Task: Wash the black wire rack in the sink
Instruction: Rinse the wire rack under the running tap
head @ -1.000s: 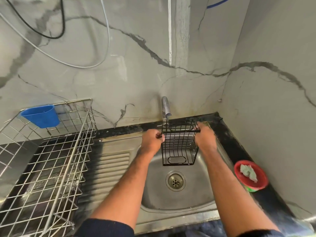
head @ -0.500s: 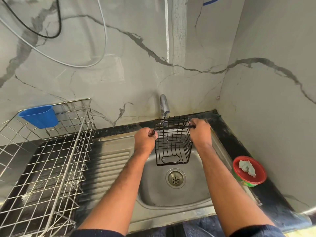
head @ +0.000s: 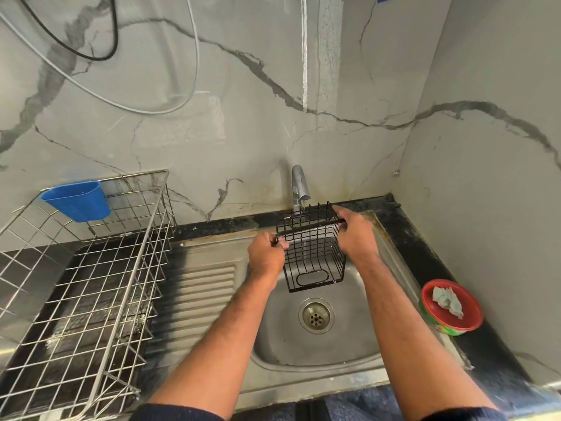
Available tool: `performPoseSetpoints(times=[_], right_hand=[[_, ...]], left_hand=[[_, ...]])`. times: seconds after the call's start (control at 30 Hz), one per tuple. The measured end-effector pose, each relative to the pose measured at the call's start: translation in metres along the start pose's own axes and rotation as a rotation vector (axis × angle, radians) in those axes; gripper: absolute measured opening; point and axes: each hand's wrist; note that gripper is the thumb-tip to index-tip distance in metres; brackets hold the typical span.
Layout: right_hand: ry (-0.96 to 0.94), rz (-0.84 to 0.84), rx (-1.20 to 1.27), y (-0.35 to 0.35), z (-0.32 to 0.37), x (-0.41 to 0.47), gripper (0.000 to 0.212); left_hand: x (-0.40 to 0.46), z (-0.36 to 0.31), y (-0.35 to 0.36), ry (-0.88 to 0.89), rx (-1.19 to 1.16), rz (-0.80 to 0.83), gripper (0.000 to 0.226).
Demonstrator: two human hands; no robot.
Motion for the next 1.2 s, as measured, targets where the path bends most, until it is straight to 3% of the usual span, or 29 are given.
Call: performPoseSetpoints(times=[1.03, 1.2], right_hand=[[0.077, -0.096, 0.087, 0.008, -0.005, -0.003, 0.056], [0.202, -0.102, 0.213, 0.012, -0.002, -0.009, 0.053]], left_hand=[[0.009, 0.002, 0.008, -0.065, -0.039, 0.063, 0.013], [0.006, 0.004, 0.003, -0.077, -0.03, 0.088, 0.01]])
Point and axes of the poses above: each hand's wrist, its own x-axis towards the middle knuckle, its own y-axis out of the palm, z = x × y, and after that the axes turned 14 degrees about -z, right-handed
